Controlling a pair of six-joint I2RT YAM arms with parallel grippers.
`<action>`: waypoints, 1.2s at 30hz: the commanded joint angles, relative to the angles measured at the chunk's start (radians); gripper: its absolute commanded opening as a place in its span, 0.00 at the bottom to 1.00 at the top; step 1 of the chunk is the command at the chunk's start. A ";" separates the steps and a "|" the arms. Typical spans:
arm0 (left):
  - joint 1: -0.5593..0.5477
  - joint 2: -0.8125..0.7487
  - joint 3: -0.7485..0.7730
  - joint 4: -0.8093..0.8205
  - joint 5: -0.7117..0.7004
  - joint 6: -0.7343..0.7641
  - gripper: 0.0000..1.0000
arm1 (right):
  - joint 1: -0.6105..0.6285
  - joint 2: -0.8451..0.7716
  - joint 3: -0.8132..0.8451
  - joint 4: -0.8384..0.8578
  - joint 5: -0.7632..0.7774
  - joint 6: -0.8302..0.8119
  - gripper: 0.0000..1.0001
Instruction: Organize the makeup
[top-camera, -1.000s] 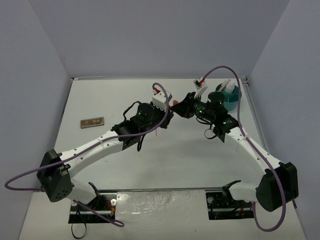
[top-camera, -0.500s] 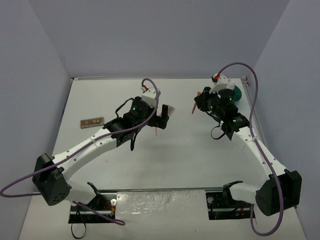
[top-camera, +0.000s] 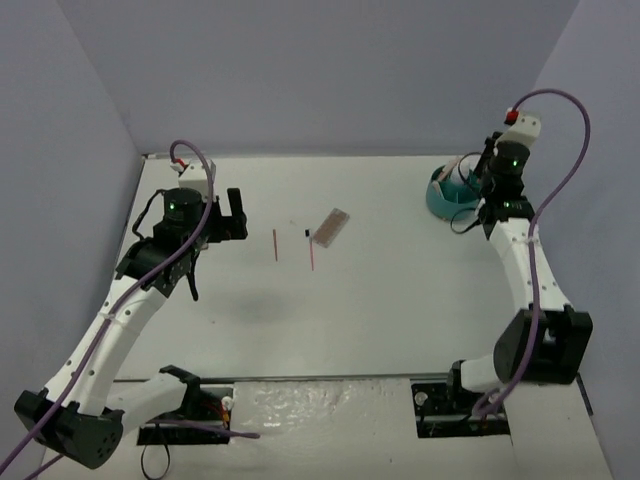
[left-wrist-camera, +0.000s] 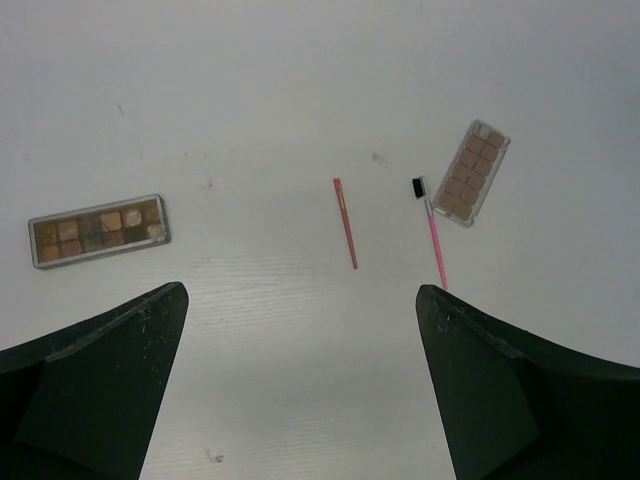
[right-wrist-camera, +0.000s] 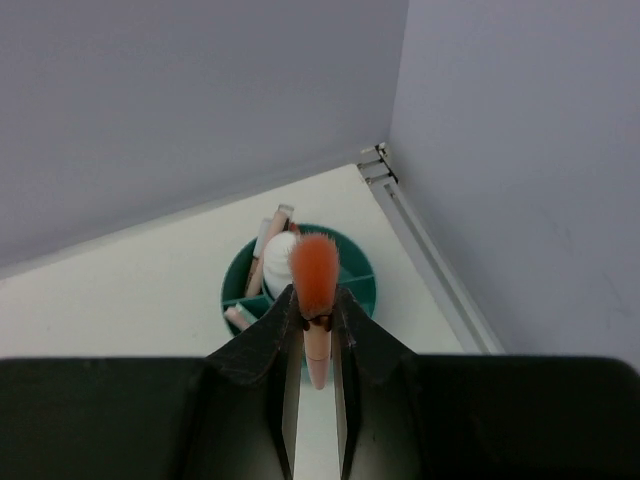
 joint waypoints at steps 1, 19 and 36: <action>0.019 -0.002 -0.060 0.034 -0.007 0.045 0.97 | -0.125 0.140 0.131 0.231 -0.085 -0.036 0.00; 0.033 0.017 -0.091 0.030 -0.085 0.085 0.97 | -0.232 0.536 0.379 0.376 -0.524 -0.064 0.00; 0.043 0.031 -0.095 0.031 -0.097 0.085 0.97 | -0.240 0.630 0.336 0.356 -0.555 -0.093 0.00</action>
